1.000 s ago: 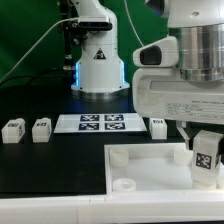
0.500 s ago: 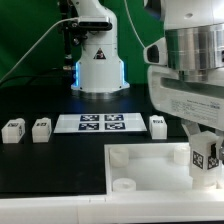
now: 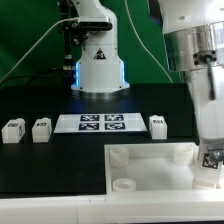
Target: Assemble one leg
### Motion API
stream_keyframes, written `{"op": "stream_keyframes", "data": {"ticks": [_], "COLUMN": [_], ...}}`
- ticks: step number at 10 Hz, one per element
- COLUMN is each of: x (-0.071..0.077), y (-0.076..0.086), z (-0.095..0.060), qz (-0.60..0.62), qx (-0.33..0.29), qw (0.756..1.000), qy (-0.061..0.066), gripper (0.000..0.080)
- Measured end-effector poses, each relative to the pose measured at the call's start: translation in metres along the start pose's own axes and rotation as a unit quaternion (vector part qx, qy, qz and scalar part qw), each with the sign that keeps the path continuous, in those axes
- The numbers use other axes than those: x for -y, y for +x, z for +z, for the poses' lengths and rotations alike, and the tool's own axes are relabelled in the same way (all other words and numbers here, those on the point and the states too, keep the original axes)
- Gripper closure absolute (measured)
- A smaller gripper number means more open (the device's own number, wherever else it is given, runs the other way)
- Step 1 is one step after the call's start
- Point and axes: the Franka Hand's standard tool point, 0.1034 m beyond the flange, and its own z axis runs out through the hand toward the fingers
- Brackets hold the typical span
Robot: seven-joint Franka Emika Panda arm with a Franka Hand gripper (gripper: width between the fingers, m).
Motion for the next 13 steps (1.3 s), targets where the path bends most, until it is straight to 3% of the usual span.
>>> {"op": "stream_keyframes", "data": {"ticks": [1,2,4,6,8,9,12,13], "x": [-0.0002,-0.0008,-0.0029,-0.0039,-0.0037,-0.0035,-0.0031,-0.0031], "y": [0.0004,-0.0001,0.0003,0.0036,0.0047,0.0057,0.0068,0.0068], "z": [0.0002,0.0006,0.001,0.0,-0.002,-0.0016,-0.0015,-0.0014], "qz": [-0.029,-0.044,-0.121,-0.269,-0.428,-0.459,-0.6,-0.601], "qx": [0.0,0.0,0.001,-0.002,-0.02,-0.019,-0.01,-0.01], "qw": [1.0,0.999,0.993,0.963,0.902,0.887,0.798,0.797], "qy": [-0.001,-0.001,-0.011,-0.029,-0.052,-0.052,-0.055,-0.055], "gripper": [0.0434,0.0434,0.0186,0.0156,0.0151,0.0151,0.0151,0.0151]}}
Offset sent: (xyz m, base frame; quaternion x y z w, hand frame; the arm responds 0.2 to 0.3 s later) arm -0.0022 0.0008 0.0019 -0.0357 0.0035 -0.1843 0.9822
